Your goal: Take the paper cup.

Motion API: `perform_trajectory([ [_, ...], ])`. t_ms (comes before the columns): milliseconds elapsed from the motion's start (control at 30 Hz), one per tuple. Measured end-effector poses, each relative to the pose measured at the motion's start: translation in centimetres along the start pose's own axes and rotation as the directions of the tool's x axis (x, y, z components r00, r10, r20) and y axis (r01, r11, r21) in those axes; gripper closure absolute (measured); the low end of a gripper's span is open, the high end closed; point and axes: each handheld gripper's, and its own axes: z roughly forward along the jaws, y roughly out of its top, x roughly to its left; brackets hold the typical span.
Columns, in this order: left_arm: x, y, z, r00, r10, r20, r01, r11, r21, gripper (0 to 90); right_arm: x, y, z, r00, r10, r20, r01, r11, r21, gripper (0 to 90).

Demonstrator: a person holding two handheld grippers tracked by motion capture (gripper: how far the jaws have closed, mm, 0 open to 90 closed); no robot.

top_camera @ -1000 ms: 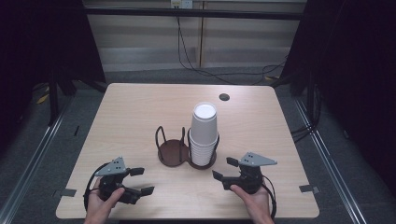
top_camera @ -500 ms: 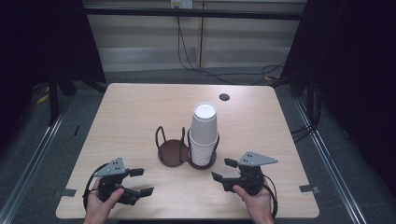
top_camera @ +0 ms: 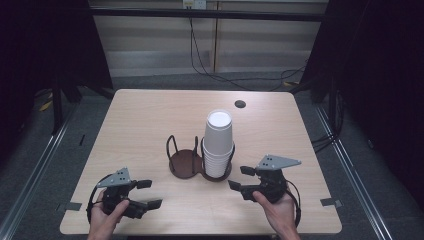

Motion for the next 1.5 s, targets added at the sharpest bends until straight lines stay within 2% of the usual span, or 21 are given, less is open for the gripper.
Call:
perform_trajectory([
  [133, 0.2, 0.0, -0.1, 1.0, -0.008, 0.005, 0.008, 0.9999, -0.008, 16.2, -0.5, 0.6, 0.1, 0.9998, 0.011, -0.014, -0.011, 1.0, 0.015, 31.4],
  [167, 0.1, 0.0, -0.1, 1.0, -0.002, 0.003, 0.002, 1.0, -0.01, 16.2, -0.6, 0.8, 0.2, 0.9996, 0.014, -0.026, -0.014, 1.0, 0.015, 31.1],
  [300, -0.1, 0.0, -0.1, 0.9998, 0.016, 0.011, -0.016, 0.9999, -0.001, 16.2, -0.9, 1.6, 0.3, 1.0, 0.004, -0.004, -0.004, 1.0, 0.002, 25.5],
  [367, -0.2, 0.0, -0.1, 0.9996, 0.025, 0.013, -0.025, 0.9997, 0.002, 16.2, -1.1, 2.1, 0.2, 0.9999, 0.006, -0.015, -0.006, 1.0, 0.004, 24.7],
  [433, -0.2, 0.1, -0.1, 0.9994, 0.035, 0.006, -0.035, 0.9994, 0.006, 16.2, -1.3, 2.7, 0.1, 0.9991, 0.017, -0.04, -0.016, 1.0, 0.021, 22.7],
  [467, -0.2, 0.1, -0.2, 0.9993, 0.036, 0.003, -0.036, 0.9993, 0.007, 16.2, -1.5, 3.3, 0.1, 0.9967, 0.02, -0.078, -0.016, 0.998, 0.053, 19.1],
  [500, -0.2, 0.1, -0.2, 0.9993, 0.036, 0.003, -0.036, 0.9993, 0.007, 16.2, -1.5, 3.3, 0.1, 0.9967, 0.02, -0.078, -0.016, 0.998, 0.053, 19.1],
  [533, -0.2, 0.1, -0.2, 0.9993, 0.037, 0.006, -0.037, 0.9993, 0.009, 16.2, -1.6, 3.9, 0.1, 0.9957, 0.015, -0.091, -0.008, 0.997, 0.078, 17.8],
  [600, -0.3, 0.1, -0.2, 0.9991, 0.041, 0.013, -0.041, 0.9992, 0.004, 16.2, -1.5, 4.3, 0.0, 0.9976, -0.003, -0.069, 0.007, 0.998, 0.066, 18.9],
  [700, -0.3, 0.2, -0.2, 0.999, 0.043, 0.012, -0.043, 0.9991, 0.007, 16.2, -1.4, 4.8, -0.2, 0.9964, -0.005, -0.084, 0.009, 0.999, 0.053, 18.9],
  [733, -0.3, 0.2, -0.2, 0.9989, 0.045, 0.012, -0.045, 0.999, 0.009, 16.2, -1.4, 5.4, -0.4, 0.9962, -0.003, -0.087, 0.006, 1.0, 0.028, 18.6],
  [867, -0.4, 0.1, -0.1, 0.9986, 0.051, 0.01, -0.052, 0.9985, 0.016, 16.2, -1.7, 6.7, -0.7, 0.9972, 0.001, -0.075, -0.001, 1.0, -0.005, 16.7],
  [1033, -0.5, 0.1, 0.0, 0.9987, 0.048, 0.016, -0.049, 0.9986, 0.02, 16.2, -2.1, 7.7, -0.4, 0.9948, 0.021, -0.1, -0.022, 1.0, -0.001, 21.1],
  [1167, -0.5, 0.1, 0.1, 0.9984, 0.054, 0.02, -0.054, 0.9982, 0.025, 16.2, -2.4, 8.5, 0.0, 0.9937, 0.024, -0.11, -0.023, 1.0, 0.008, 18.2],
  [1333, -0.6, 0.1, 0.2, 0.9985, 0.05, 0.02, -0.051, 0.9983, 0.028, 16.2, -2.5, 9.9, 0.6, 0.9926, 0.005, -0.122, -0.001, 1.0, 0.026, 17.3],
  [1500, -0.5, 0.1, 0.2, 0.9982, 0.056, 0.022, -0.056, 0.9977, 0.036, 16.2, -2.8, 11.0, 1.1, 0.9936, 0.003, -0.113, 0.0, 1.0, 0.029, 16.0],
])
